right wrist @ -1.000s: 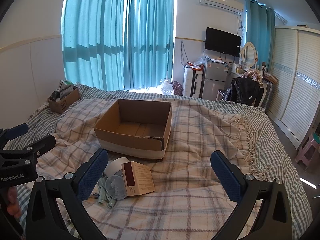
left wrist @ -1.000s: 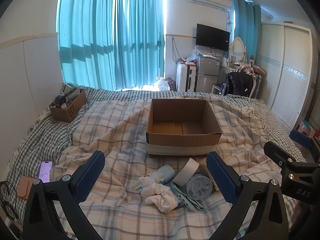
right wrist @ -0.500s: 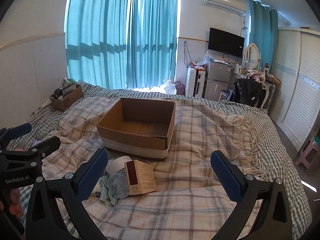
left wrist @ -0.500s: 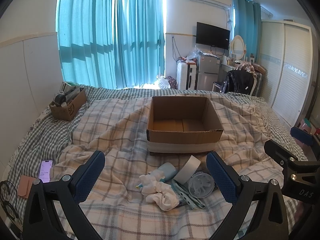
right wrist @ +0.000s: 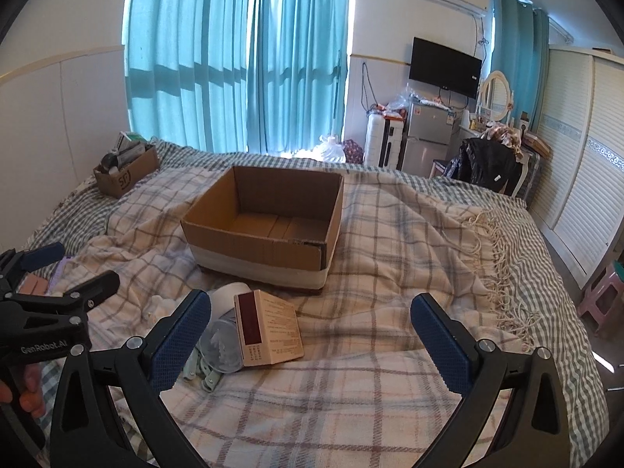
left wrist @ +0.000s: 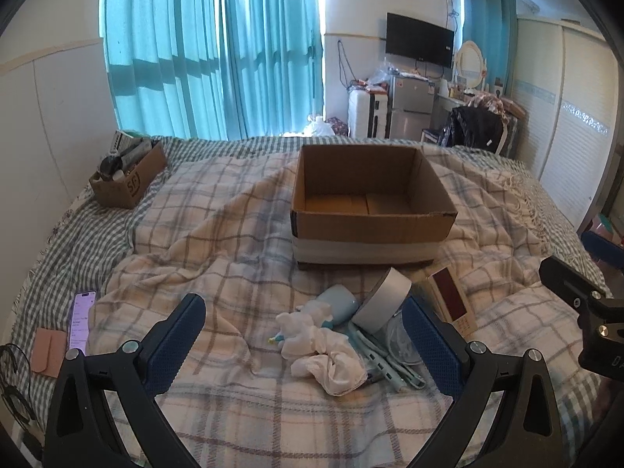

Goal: Organize objects
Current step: 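Move both tools toward the pile of items beside the box, then grasp the white cloth with the left tool while the right tool grasps the medicine box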

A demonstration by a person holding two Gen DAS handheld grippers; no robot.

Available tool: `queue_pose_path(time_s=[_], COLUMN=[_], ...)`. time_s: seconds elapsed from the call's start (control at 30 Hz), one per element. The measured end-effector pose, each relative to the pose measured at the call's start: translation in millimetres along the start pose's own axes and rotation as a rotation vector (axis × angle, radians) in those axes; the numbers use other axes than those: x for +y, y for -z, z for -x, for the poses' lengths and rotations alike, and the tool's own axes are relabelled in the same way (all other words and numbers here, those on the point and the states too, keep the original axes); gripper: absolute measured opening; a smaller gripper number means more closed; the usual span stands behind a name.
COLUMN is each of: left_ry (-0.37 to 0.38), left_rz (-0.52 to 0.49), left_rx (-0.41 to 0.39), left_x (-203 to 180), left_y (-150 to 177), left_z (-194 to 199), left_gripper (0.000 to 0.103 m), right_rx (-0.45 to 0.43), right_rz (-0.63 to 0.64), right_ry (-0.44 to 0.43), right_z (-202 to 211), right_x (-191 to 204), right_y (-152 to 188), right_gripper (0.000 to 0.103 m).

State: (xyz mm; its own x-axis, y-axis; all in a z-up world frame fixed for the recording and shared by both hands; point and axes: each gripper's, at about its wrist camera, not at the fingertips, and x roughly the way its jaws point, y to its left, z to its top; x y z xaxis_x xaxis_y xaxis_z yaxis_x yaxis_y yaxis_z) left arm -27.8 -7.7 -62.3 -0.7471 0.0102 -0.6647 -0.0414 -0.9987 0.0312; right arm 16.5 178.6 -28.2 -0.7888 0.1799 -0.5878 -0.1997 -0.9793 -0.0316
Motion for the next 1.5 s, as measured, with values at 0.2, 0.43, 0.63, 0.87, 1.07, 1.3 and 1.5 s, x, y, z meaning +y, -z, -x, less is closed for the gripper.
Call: queue_pose_path(time_s=[0.2, 0.43, 0.63, 0.87, 1.07, 1.3, 1.5], left_ry=[0.026, 0.038, 0.072, 0.142, 0.191, 0.223, 0.227], left_rz=[0.021, 0.069, 0.076, 0.013, -0.015, -0.025, -0.014], left_rx=[0.123, 0.223, 0.365, 0.428, 0.464, 0.378, 0.299], left_x=[4, 13, 14, 11, 5, 4, 9], left_y=[17, 22, 40, 50, 54, 50, 39], left_z=[-39, -79, -120, -131, -138, -117, -94], left_gripper=[0.096, 0.092, 0.079, 0.066, 0.045, 0.018, 0.018], right_rx=[0.063, 0.189, 0.276, 0.351, 0.372, 0.346, 0.298], right_rz=[-0.022, 0.001, 0.02, 0.071, 0.041, -0.004, 0.015], right_ry=[-0.01, -0.019, -0.044, -0.051, -0.079, -0.098, -0.084], right_z=[-20, -60, -94, -126, -136, -129, -114], right_x=[-2, 5, 13, 31, 28, 21, 23], right_y=[6, 14, 18, 21, 23, 23, 21], right_gripper=[0.103, 0.103, 0.099, 0.093, 0.079, 0.041, 0.031])
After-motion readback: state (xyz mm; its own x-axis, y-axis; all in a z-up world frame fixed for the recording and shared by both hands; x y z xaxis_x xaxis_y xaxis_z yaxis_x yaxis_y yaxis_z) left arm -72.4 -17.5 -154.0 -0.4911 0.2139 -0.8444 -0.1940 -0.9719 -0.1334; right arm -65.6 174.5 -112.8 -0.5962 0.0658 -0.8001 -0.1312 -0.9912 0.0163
